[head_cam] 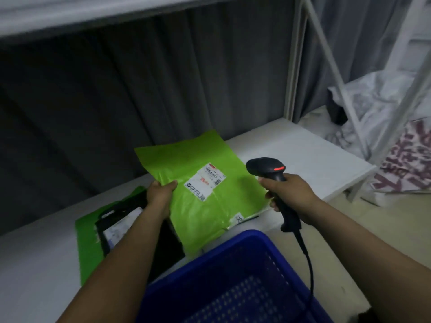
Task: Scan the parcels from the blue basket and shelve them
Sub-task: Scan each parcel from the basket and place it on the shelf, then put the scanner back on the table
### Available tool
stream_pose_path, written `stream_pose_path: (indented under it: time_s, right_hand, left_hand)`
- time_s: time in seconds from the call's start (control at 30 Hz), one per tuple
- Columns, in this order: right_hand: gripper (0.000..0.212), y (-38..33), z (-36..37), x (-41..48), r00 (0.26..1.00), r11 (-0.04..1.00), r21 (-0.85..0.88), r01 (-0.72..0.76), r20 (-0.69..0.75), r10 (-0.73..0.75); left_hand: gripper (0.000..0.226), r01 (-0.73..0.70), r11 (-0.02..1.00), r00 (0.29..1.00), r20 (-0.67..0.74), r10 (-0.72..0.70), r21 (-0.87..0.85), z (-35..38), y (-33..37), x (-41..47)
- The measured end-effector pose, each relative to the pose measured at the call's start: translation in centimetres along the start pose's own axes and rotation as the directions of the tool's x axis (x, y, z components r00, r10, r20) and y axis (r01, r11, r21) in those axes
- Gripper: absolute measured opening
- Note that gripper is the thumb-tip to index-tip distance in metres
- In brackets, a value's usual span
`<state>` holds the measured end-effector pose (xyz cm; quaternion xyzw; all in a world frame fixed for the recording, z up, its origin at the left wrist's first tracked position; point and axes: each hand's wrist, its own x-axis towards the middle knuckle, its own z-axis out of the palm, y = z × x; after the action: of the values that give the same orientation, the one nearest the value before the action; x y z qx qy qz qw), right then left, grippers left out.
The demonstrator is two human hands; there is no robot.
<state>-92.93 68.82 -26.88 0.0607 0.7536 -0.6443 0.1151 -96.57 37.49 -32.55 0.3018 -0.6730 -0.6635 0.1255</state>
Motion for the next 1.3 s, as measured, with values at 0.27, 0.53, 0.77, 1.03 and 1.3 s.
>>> stream_pose_path:
  time_s: [0.27,0.53,0.77,1.03,1.3]
  right_hand:
    - [0.027,1.9,-1.5,1.7,1.0,0.99,-0.14,-0.019,0.008,0.02]
    - [0.023,1.7,-1.6,1.1,0.998,0.995,-0.082,-0.054,-0.02,0.053]
    - [0.023,2.0,-1.7,-0.5,1.0,0.961,-0.275,-0.009,0.024,0.016]
    - [0.026,2.3,-3.1,-3.2,0.999,0.917,-0.398,0.014,0.049,0.006]
    - [0.029,3.1,-1.0,-9.8,0.993,0.869,-0.485,0.094,0.109,-0.046]
  left_hand:
    - [0.071,-0.097,0.835,0.964,-0.158,0.214,0.541,6.1,-3.4,4.4]
    - [0.072,-0.624,0.269,0.767,0.64,0.036,0.733,7.0,-10.5,0.0]
    - [0.097,-0.591,-0.01,0.791,0.577,-0.201,0.807,7.2,-10.4,1.0]
    - [0.074,-0.525,-0.043,0.85,0.52,-0.082,0.85,7.6,-9.6,-0.9]
    - [0.054,-0.454,0.076,0.886,0.44,0.148,0.888,-0.3,-8.3,-10.1]
